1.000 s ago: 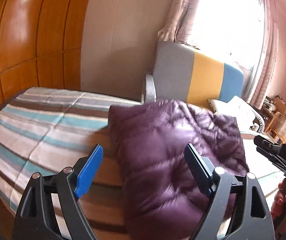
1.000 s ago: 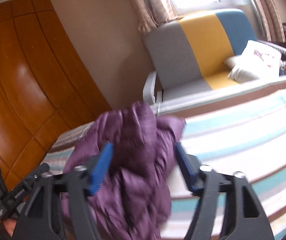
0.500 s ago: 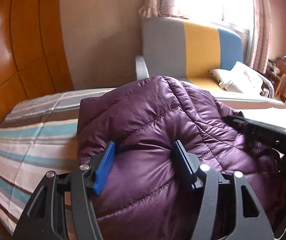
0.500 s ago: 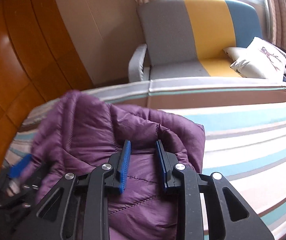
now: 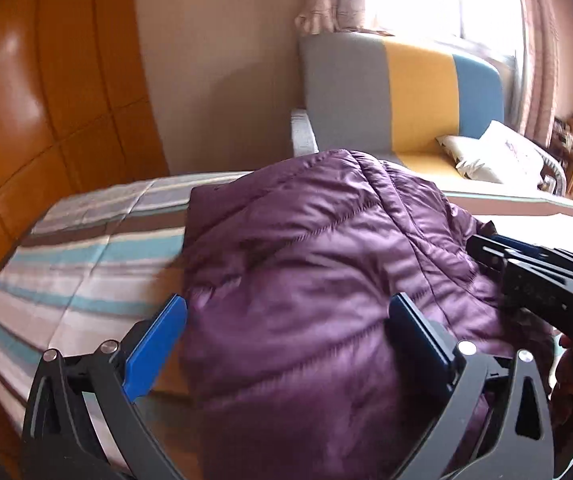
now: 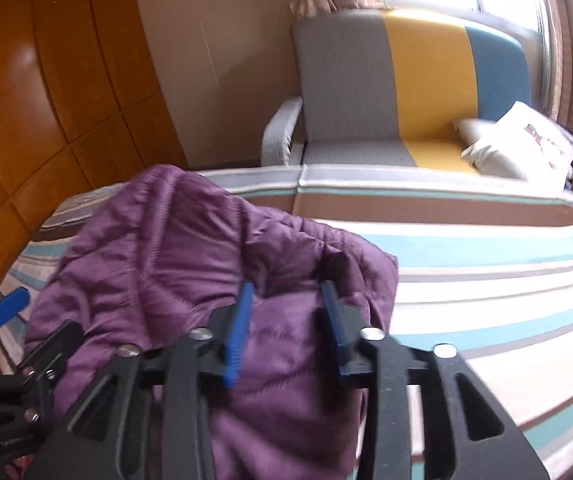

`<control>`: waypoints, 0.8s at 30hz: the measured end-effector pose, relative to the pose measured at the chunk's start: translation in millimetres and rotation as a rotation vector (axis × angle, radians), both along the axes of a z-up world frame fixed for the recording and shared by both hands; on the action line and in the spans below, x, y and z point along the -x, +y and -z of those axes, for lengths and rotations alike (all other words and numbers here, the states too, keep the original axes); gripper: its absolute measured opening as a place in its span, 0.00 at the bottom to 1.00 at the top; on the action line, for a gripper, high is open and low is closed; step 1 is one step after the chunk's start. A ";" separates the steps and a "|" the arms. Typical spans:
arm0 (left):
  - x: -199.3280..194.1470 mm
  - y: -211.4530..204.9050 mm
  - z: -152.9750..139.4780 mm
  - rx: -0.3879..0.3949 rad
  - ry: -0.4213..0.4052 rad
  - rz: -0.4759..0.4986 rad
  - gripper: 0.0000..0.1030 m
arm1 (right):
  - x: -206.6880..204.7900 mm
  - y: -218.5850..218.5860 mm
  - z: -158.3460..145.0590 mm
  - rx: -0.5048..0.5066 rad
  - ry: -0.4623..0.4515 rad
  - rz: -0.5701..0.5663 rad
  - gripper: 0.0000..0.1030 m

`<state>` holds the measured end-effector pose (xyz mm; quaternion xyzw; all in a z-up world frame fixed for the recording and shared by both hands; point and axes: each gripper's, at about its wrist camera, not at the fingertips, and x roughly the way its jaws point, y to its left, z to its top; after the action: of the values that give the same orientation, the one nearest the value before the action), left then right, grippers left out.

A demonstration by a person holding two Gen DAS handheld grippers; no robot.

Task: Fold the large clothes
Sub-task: 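Lower the jacket bundle onto the bed and open both tools, then withdraw both open tools from the folded jacket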

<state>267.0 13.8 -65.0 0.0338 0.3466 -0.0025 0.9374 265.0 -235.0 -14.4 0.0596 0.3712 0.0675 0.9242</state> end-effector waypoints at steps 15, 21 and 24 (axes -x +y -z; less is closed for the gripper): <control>106.6 22.2 -16.5 0.075 0.035 -0.083 0.98 | 121.2 4.2 -39.5 -0.063 -0.067 0.043 0.91; 137.6 29.3 -21.6 0.052 0.002 -0.135 0.98 | 153.7 1.2 -41.4 -0.042 -0.081 0.067 0.97; 150.4 28.8 -25.1 0.008 -0.003 -0.156 0.98 | 168.6 1.4 -42.0 -0.039 -0.089 0.075 0.97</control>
<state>116.6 42.6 -39.9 0.0030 0.3469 0.0690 0.9353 96.4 -233.6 27.6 0.0884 0.3257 0.0426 0.9403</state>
